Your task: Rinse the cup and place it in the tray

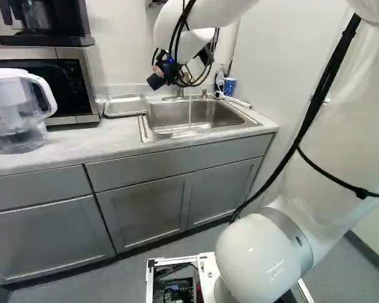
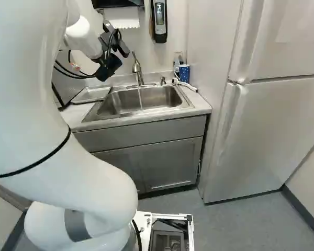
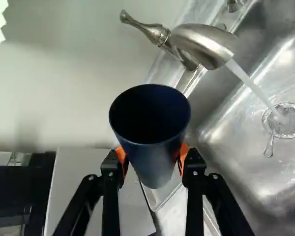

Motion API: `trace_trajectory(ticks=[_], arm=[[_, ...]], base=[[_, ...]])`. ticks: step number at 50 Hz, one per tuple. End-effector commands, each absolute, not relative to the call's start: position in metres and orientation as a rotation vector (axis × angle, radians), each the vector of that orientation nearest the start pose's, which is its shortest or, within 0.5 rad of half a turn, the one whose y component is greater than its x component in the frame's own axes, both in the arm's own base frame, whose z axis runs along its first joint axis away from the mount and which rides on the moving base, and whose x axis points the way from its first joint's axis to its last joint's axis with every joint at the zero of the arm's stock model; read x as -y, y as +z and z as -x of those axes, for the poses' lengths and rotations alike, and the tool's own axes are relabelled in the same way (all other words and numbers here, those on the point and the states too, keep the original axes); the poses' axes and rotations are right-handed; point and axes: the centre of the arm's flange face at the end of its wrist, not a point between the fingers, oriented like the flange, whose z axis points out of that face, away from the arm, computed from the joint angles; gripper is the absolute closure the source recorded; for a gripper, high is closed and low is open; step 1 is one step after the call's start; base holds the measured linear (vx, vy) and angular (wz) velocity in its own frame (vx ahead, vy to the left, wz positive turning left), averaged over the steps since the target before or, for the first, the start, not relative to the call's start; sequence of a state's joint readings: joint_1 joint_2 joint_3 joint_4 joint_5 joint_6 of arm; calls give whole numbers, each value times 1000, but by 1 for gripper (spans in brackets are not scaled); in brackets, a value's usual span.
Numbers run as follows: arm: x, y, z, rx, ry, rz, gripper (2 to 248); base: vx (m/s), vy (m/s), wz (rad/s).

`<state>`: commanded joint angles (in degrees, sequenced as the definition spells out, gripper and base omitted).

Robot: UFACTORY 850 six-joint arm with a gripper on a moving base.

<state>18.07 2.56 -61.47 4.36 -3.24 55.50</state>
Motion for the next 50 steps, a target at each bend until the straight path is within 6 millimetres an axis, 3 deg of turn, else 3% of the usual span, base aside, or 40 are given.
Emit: trace_trajectory(ticks=[50], arm=[[-158, 658, -485, -242, -1286, 2390, 130]], base=[[0, 0, 0]])
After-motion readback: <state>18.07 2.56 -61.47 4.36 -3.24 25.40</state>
